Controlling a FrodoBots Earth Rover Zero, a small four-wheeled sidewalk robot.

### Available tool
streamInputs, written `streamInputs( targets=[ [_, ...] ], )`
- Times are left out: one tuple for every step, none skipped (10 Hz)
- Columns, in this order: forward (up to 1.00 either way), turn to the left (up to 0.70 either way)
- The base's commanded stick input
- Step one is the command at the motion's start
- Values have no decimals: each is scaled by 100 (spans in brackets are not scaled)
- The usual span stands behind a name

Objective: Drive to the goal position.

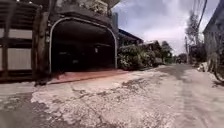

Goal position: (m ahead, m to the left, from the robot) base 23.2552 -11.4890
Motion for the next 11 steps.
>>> streamInputs(
  targets=[
    [70,-35],
    [70,-35],
    [70,-35],
    [70,-35],
    [70,-35],
    [70,-35],
    [70,-35],
    [70,-5],
    [70,0],
    [70,0],
    [70,0]
  ],
)
